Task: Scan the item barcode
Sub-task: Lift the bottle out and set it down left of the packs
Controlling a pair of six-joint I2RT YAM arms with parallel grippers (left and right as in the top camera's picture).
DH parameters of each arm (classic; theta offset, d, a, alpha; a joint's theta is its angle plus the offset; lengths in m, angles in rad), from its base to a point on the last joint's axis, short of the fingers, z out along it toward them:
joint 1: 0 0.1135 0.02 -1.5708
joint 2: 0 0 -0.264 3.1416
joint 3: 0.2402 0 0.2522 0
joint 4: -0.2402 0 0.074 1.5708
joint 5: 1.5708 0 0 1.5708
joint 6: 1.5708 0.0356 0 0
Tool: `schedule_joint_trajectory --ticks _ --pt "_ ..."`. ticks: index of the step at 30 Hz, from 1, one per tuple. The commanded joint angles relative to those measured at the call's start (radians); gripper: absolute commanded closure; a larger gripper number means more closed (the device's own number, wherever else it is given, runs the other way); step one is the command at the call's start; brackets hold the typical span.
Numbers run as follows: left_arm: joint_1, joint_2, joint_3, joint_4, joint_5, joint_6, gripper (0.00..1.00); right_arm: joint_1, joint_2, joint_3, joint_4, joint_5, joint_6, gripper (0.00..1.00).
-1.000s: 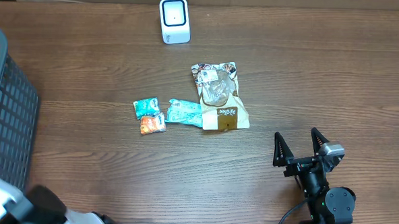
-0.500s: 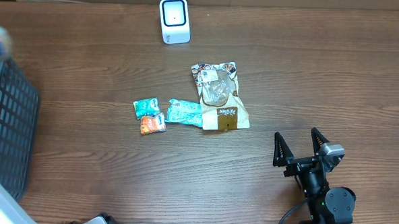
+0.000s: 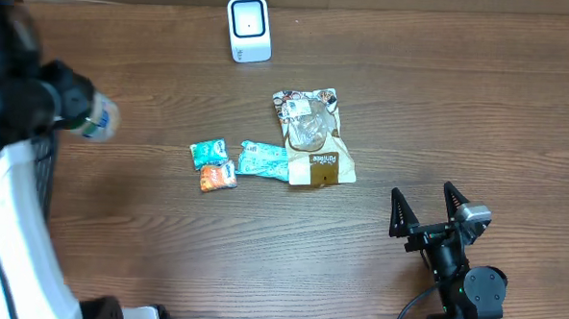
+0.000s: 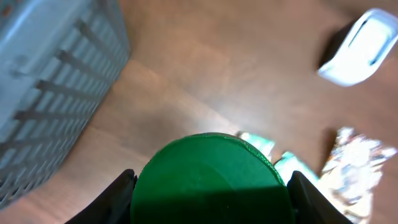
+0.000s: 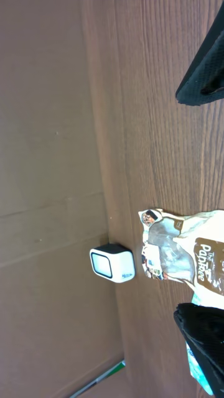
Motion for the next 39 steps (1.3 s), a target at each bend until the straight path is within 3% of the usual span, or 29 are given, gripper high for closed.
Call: schedule_joint_trajectory --ticks 1,6,20,34,39 --pt "-0.094 0.091 0.013 -0.021 -0.148 -0.062 0.89 0.005 -0.009 -0.010 0.004 -0.001 -0.002 0.00" --pt "-0.175 0.213 0.013 -0.010 -0.168 -0.093 0.91 0.005 -0.009 -0.010 0.004 -0.001 -0.002 0.00" --pt "-0.328 0.492 0.013 0.207 -0.162 -0.111 0.94 0.005 -0.009 -0.010 0.004 -0.001 -0.002 0.00" --pt "-0.223 0.558 -0.018 0.145 -0.251 -0.237 0.95 0.005 -0.009 -0.010 0.004 -0.001 -0.002 0.00" --pt "-0.201 0.558 -0.131 0.176 -0.245 -0.266 0.95 0.005 -0.009 -0.010 0.004 -0.001 -0.002 0.00"
